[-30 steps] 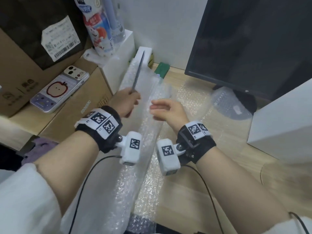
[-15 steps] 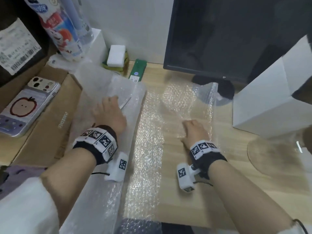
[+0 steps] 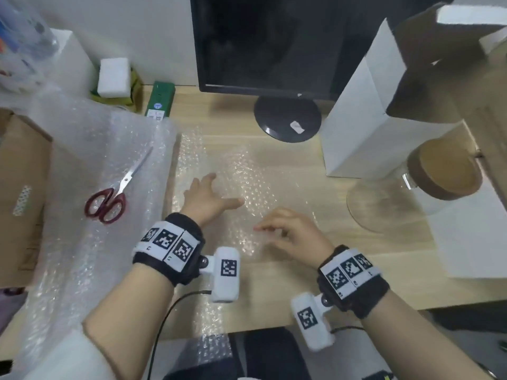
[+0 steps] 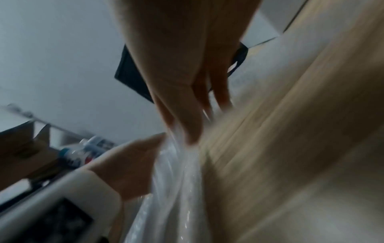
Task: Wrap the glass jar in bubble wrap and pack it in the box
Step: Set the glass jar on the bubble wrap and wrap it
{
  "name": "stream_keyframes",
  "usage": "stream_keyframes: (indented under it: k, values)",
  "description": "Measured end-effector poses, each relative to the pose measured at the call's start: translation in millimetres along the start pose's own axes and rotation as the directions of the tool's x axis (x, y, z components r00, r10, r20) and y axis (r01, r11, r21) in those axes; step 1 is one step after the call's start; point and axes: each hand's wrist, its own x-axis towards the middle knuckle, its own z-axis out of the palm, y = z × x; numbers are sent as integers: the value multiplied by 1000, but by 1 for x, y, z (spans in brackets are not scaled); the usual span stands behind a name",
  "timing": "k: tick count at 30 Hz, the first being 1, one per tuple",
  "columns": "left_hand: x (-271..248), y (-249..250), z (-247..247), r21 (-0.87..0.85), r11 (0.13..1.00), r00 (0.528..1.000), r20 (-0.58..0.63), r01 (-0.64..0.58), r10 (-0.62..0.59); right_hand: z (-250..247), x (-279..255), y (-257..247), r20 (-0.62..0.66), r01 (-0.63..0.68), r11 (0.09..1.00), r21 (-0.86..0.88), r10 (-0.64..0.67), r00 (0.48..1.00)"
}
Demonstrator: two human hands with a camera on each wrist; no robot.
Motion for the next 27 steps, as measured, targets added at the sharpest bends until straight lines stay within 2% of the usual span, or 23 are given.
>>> stream_keyframes:
  k: [1,2,3,4,5,6,8,9,10,11,12,13,14,16,17,19,21,24,27]
  values:
    - [-4,1,13,186,982,999,39,-33,26,-1,-7,1,112,2,999,-34,1,994]
    - [-7,2,25,340,939,997,77,-56,31,-4,-12,2,158,12,997,-72,0,987]
    - [-9,2,35,432,898,993,112,-83,37,-9,-18,3,110,28,994,-108,-16,994]
    - [-10,3,45,470,875,988,148,-114,49,-18,-24,4,-30,49,988,-149,-54,998]
    - [-10,6,54,475,867,981,180,-150,71,-30,-32,5,-236,70,976,-205,-118,965]
    - [-9,8,63,460,867,973,208,-191,103,-44,-40,9,-452,64,961,-268,-185,873]
    - [-10,19,79,420,862,947,263,-284,183,-74,-57,19,-780,-42,941,-335,-253,573]
    - [-10,24,86,405,855,932,290,-325,217,-87,-65,24,-876,-107,945,-310,-240,419]
    - [-11,31,94,390,845,915,316,-366,250,-98,-72,32,-935,-156,954,-256,-203,291]
    - [-13,39,102,357,843,896,340,-403,284,-106,-79,41,-968,-188,964,-189,-151,200]
    - [-15,48,108,283,852,872,361,-441,332,-111,-83,50,-986,-193,976,-102,-74,148]
    - [-18,58,113,163,865,840,378,-475,390,-113,-85,57,-990,-164,986,18,41,135]
    - [-22,71,120,27,870,806,391,-492,444,-114,-87,65,-968,-104,979,174,190,162]
    - [-29,100,132,-149,864,758,425,-481,495,-114,-91,82,-863,8,900,436,416,287]
    - [-30,114,139,-188,869,741,459,-458,490,-114,-93,90,-817,16,865,501,466,340]
    - [-31,135,151,-226,886,712,530,-405,461,-113,-94,103,-753,4,824,567,516,408]
    - [-31,149,162,-213,898,714,547,-385,436,-114,-96,112,-704,-20,798,602,543,458]
    - [-27,156,173,-263,897,750,492,-356,442,-115,-97,115,-655,-79,802,593,537,532]
    - [-27,159,179,-367,846,797,329,-386,507,-114,-102,109,-596,-165,810,562,536,598]
